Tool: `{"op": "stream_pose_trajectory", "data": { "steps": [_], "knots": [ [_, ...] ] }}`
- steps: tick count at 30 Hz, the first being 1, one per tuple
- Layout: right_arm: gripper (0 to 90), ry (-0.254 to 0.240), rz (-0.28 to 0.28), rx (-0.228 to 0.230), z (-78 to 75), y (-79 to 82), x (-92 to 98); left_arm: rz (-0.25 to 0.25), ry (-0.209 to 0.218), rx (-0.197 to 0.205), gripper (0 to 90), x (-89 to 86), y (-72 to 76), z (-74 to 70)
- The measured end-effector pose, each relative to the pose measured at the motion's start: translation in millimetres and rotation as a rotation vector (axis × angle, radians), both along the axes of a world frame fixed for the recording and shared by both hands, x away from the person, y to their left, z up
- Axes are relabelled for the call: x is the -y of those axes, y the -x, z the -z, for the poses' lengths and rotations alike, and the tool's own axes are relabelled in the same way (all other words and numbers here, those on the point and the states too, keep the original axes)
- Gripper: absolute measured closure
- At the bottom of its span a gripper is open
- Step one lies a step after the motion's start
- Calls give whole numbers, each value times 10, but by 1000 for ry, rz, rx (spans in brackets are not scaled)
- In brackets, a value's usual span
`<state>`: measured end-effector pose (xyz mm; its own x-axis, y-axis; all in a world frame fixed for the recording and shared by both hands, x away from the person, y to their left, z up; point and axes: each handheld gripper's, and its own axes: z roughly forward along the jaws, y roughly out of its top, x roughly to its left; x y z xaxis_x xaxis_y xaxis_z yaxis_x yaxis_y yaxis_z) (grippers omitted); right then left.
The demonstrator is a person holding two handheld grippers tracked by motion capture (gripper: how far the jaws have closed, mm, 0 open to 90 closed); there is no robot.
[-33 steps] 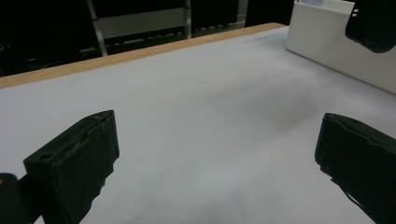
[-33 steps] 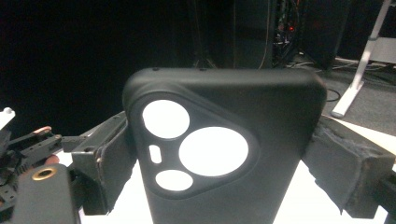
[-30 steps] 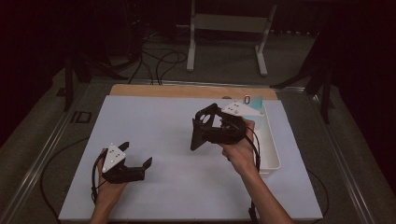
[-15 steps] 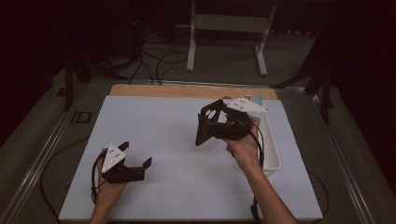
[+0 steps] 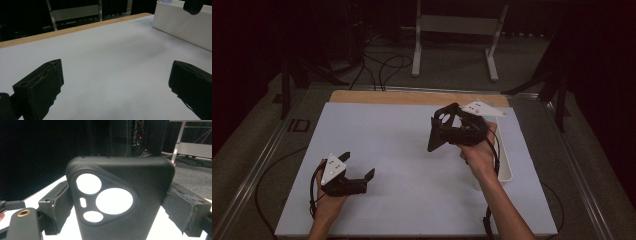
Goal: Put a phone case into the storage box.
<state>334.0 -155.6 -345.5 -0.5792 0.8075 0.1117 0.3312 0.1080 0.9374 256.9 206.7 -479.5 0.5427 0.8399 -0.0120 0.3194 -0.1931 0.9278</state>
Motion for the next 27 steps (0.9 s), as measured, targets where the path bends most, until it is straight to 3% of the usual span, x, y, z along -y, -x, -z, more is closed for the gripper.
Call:
{"op": "stream_pose_trajectory", "data": {
  "steps": [27],
  "knots": [
    [142,15,98,12,-56,-140,323,3,1,0,5,5,1,-1]
  ]
}}
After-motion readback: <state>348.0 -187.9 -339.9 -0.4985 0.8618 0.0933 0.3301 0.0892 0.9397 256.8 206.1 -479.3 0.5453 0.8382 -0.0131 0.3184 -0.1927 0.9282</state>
